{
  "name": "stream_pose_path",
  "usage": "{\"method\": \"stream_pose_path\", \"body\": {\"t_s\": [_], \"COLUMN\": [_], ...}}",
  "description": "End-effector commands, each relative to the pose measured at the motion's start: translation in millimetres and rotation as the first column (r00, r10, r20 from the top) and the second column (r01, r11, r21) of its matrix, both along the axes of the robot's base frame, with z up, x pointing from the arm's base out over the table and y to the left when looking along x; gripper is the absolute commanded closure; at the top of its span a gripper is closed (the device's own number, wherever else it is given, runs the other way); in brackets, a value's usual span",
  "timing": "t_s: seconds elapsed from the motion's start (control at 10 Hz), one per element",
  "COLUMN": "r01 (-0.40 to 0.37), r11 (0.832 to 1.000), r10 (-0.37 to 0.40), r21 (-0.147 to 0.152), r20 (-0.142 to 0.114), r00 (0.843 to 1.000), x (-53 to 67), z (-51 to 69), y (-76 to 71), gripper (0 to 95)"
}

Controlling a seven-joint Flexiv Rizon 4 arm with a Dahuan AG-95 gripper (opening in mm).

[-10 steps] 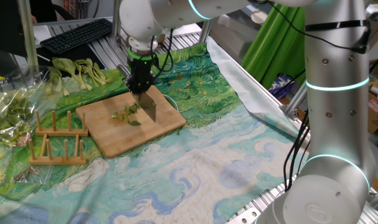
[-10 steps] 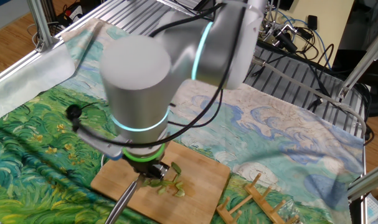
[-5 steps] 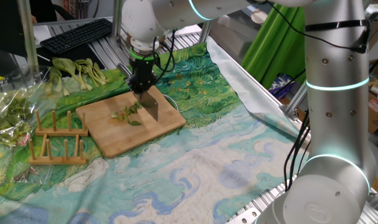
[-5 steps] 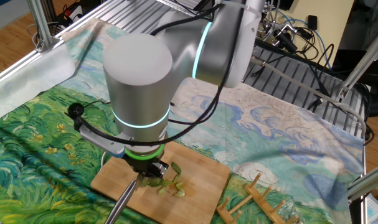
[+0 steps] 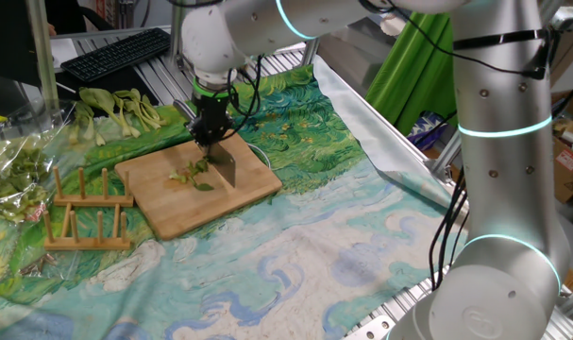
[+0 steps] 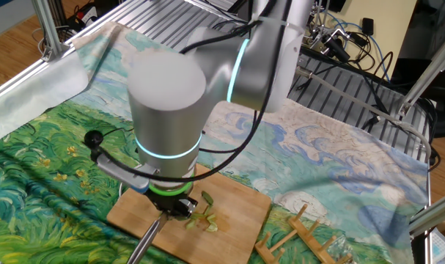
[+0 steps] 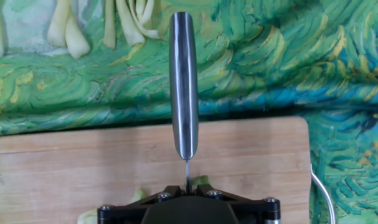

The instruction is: Chop the pakchoi

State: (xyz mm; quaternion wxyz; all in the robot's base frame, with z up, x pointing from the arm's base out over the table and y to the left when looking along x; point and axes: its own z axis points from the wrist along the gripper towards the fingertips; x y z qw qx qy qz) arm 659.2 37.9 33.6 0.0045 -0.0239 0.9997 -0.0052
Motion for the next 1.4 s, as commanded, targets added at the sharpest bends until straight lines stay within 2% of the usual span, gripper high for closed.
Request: {"method": "stream_pose_path", "body": {"t_s": [0.1,0.4,0.5,0.6,0.9,1.2,1.3,1.4], "r01": [0.003,0.003,0.014,0.014,0.017,0.031,0.023,0.030], "r11": [1.000,1.000,1.000,1.000,1.000,1.000,1.000,1.000], "r10": [-0.003,-0.004,-0.014,-0.014,-0.017,-0.031,-0.023,-0.030], "r21": [0.005,0.008,0.006,-0.004,-0.009,-0.004,-0.011,-0.004], "r20": [-0.001,0.028,0.061,0.065,0.056,0.062,0.044,0.041], "r00": [1.000,1.000,0.998,0.998,0.998,0.998,0.999,0.999], "x": [-0.7,-5.7,-15.7,-19.4,-22.8,-16.7,-11.6,-10.1], "z": [-2.8,4.5,0.9,-0.8,-2.5,-14.1,-11.8,-12.1], "y": [0.0,-1.4,0.7,1.4,2.0,4.5,3.5,3.5], "gripper": [95.0,95.0,95.0,95.0,95.0,95.0,95.0,95.0]}}
